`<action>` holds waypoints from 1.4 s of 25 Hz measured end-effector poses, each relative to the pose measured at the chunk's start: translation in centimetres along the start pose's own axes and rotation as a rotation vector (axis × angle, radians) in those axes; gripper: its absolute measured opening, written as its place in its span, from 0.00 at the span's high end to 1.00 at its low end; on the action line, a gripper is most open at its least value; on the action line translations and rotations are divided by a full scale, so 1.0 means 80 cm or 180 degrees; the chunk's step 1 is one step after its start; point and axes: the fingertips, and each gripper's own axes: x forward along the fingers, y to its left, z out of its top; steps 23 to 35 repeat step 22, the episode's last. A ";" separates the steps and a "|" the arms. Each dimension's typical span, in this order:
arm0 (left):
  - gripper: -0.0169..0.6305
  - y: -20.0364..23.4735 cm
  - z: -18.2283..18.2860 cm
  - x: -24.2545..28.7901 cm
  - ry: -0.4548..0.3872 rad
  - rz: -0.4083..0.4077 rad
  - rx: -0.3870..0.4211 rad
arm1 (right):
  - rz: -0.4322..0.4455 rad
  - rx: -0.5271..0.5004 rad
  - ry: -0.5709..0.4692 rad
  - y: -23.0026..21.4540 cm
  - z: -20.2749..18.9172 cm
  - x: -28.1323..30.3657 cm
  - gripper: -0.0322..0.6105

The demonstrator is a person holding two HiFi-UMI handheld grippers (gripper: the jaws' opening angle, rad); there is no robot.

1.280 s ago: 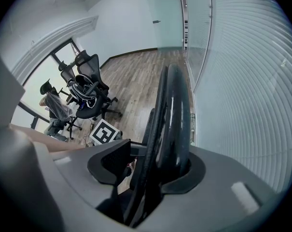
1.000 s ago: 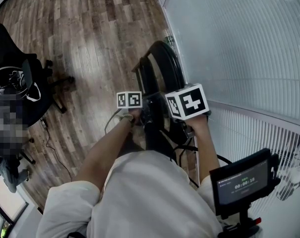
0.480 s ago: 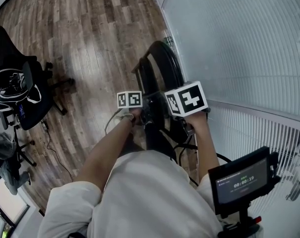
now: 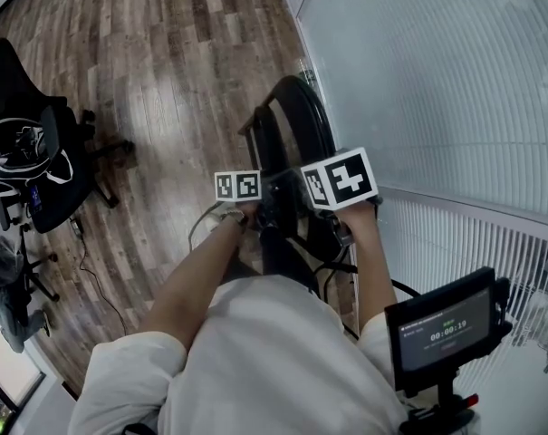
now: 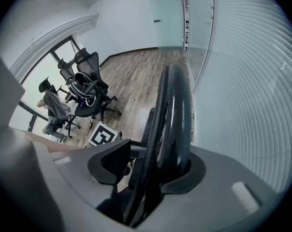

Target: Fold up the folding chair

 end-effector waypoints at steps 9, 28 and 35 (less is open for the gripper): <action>0.60 0.001 -0.003 -0.003 -0.0007 -0.0009 0.0025 | -0.0024 -0.0010 -0.0002 0.005 -0.002 0.003 0.66; 0.60 0.000 0.001 -0.006 -0.0045 0.0004 -0.0013 | -0.0037 -0.0010 0.0031 0.007 0.001 0.001 0.66; 0.60 0.000 0.001 -0.006 -0.0045 0.0004 -0.0013 | -0.0037 -0.0010 0.0031 0.007 0.001 0.001 0.66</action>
